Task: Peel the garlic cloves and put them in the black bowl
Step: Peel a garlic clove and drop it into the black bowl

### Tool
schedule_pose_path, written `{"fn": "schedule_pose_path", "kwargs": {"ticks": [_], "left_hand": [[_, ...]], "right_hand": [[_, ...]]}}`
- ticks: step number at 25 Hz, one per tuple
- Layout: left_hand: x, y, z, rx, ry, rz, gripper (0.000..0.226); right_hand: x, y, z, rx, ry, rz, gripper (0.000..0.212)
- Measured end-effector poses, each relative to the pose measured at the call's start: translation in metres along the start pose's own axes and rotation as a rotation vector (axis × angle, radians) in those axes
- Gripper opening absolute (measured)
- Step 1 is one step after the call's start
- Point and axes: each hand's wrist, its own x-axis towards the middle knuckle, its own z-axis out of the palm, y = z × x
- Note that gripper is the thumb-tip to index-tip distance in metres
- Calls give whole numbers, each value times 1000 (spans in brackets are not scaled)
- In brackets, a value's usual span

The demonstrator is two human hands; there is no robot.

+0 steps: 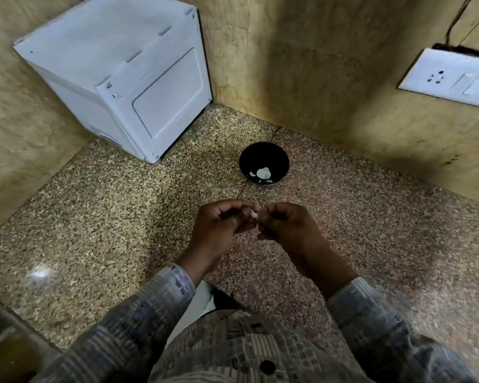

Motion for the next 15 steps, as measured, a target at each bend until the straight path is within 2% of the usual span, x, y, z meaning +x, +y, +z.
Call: {"fn": "schedule_pose_path", "kwargs": {"ticks": [3,8,13,15], "left_hand": [[12,2,-5,-51,-17,-67,13],[31,-1,-13,106,-108,-76,10],[44,-1,-24,332,-200,78,20],[47,-1,-30,476,-261,221,19]], "right_hand": [[0,0,7,-119,86,-77,6],[13,7,14,-495,236,-244,5],[23,13,17,-643,193,-329,12],[24,16,18,-661,206,-356,13]]}}
